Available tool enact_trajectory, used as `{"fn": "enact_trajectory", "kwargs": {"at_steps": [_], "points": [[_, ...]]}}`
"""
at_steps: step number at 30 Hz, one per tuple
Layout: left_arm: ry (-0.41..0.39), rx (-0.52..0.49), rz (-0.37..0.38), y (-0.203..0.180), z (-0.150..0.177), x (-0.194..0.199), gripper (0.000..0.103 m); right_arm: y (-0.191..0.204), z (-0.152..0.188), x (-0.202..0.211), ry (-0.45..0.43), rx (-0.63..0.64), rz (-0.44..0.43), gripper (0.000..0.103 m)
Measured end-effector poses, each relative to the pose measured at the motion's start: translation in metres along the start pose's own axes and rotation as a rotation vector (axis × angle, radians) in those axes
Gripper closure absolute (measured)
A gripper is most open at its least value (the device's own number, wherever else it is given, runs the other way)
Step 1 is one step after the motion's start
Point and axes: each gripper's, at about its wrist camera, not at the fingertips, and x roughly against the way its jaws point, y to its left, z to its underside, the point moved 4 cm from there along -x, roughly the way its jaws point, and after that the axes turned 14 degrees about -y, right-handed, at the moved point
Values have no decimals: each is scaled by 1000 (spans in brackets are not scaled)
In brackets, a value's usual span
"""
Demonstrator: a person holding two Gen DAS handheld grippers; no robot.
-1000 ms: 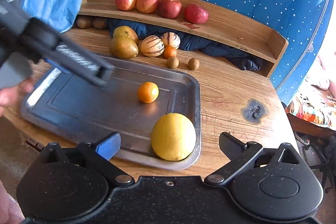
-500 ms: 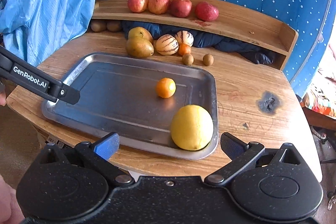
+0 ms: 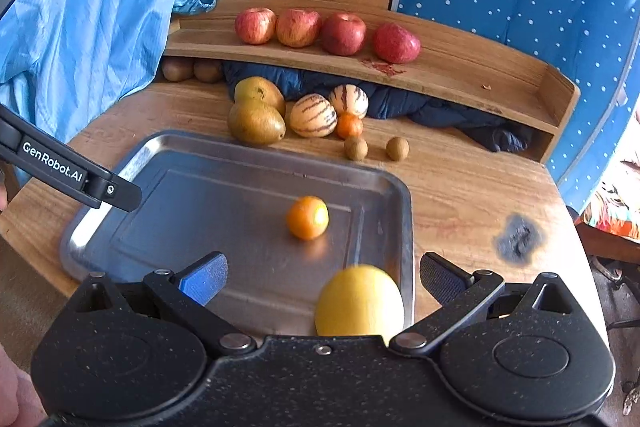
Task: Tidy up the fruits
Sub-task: 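Open the left tool to drop the orange while the right tool releases the grapefruit, then move both tools back toward the pears and striped pepino melons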
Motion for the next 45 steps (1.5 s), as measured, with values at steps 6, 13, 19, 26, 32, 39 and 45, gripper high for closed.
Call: {"fn": "enact_trajectory", "kwargs": {"at_steps": [6, 13, 19, 26, 32, 39, 45], "points": [[-5, 1, 2, 11, -23, -19, 1, -1, -16, -24, -14, 4, 10, 1], [-21, -4, 33, 16, -51, -48, 1, 2, -29, -56, -17, 4, 33, 1], [-39, 23, 89, 14, -75, -75, 1, 10, -41, -84, -24, 37, 50, 1], [-1, 59, 181, 9, -91, -111, 1, 2, -53, -116, -6, 103, 159, 1], [-21, -31, 284, -2, -97, -127, 1, -31, -71, -136, 42, -21, 200, 1], [-6, -79, 349, -2, -97, -140, 1, -44, -89, -160, 99, -220, 104, 2], [-25, -119, 404, -8, -94, -138, 4, -41, -91, -190, 191, -415, 40, 14]]}}
